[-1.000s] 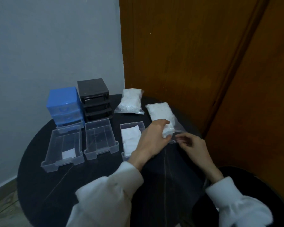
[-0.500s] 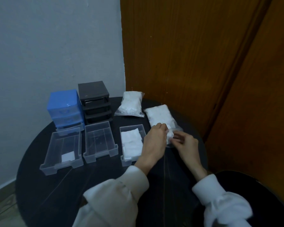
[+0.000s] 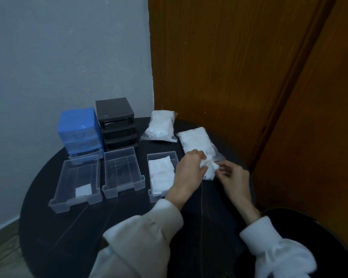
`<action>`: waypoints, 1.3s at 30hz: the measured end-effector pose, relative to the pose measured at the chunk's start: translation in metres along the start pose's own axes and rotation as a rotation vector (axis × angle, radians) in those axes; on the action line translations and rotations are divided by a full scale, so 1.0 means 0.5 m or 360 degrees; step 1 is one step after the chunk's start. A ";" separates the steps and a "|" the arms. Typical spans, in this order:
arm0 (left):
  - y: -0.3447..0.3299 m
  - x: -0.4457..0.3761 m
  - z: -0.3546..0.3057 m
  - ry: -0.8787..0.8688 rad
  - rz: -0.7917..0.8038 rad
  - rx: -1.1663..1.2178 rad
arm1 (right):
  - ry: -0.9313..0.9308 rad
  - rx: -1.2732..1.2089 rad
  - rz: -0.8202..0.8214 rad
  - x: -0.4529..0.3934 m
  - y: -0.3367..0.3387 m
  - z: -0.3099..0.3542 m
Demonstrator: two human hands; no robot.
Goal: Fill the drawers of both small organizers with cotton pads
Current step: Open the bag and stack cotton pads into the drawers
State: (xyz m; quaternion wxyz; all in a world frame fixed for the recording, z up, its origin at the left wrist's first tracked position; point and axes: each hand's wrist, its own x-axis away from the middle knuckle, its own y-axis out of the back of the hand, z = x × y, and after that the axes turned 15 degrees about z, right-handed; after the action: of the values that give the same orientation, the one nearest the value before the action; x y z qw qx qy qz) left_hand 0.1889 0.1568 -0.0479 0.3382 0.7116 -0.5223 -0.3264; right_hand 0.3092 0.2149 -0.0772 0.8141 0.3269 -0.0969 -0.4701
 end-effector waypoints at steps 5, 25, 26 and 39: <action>0.002 0.000 -0.003 -0.0007 0.0008 0.0035 | -0.0003 -0.0141 0.0118 0.006 0.004 0.008; 0.006 0.007 -0.004 -0.0106 0.0078 -0.0006 | 0.0107 0.0061 -0.0188 0.042 0.075 0.034; 0.011 0.011 -0.002 -0.0133 0.0098 0.0024 | 0.0128 0.0043 -0.0207 0.043 0.081 0.042; 0.096 0.098 0.115 0.0085 -0.0085 0.0053 | 0.0098 -0.0312 0.0020 -0.001 0.039 0.097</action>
State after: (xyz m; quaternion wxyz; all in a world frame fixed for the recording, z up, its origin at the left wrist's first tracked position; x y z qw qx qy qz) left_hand 0.1286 0.0907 -0.0458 0.3311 0.7393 -0.4993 -0.3074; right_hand 0.3001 0.2009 -0.0278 0.8478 0.2592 -0.0275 -0.4619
